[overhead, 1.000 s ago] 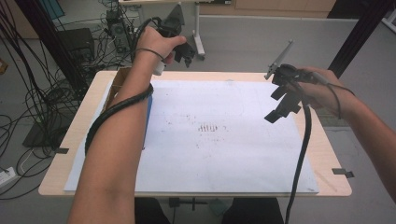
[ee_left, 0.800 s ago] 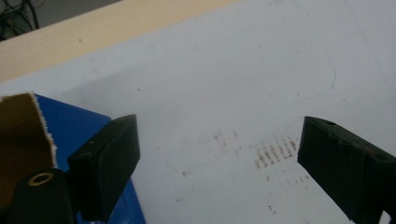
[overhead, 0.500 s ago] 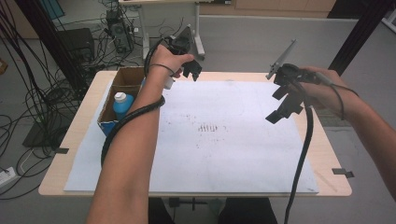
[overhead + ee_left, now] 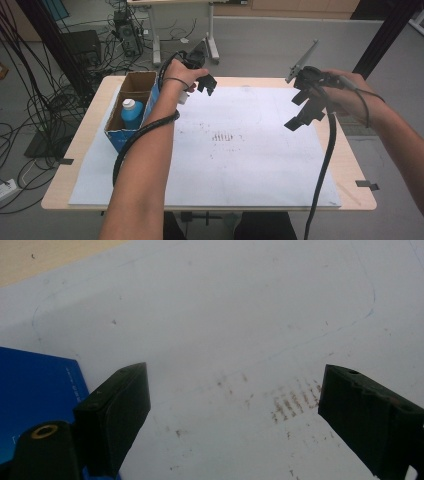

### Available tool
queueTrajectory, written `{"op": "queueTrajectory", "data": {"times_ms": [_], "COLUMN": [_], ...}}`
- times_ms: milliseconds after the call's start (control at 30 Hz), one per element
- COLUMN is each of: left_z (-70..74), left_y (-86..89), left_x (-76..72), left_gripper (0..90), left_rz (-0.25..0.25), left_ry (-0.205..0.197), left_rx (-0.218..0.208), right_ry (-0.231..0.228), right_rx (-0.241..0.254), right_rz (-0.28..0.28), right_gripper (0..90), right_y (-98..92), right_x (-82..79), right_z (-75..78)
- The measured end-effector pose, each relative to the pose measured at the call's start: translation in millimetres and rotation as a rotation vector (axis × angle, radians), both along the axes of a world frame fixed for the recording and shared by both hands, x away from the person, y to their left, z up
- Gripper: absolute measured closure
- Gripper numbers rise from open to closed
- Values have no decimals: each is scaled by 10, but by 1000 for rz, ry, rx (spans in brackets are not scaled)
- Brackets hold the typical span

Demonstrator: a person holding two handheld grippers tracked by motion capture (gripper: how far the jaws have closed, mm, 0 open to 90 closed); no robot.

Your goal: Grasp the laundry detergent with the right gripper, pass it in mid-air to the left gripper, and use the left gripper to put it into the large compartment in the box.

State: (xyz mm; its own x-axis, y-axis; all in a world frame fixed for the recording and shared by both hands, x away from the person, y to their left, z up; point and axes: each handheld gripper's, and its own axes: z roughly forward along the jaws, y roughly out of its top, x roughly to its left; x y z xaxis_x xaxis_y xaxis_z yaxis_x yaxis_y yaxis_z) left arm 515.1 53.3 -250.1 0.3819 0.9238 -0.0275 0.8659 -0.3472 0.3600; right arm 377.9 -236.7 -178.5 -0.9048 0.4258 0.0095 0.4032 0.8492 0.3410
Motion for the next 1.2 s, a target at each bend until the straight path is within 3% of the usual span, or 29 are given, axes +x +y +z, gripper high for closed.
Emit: {"op": "queueTrajectory", "data": {"times_ms": [433,1200], "left_z": [-73,-75], "left_y": [-11,-24], "left_x": [-15,-94], "left_gripper": [136,139], "left_rz": [15,-3], "left_ry": [9,9], "left_rx": [12,6], "right_ry": [1,0], "right_rx": [5,9], "right_rz": [-11,-10], "right_gripper": [46,45], "right_y": [-25,-12], "right_x": [-6,-78], "right_z": [-30,-22]}}
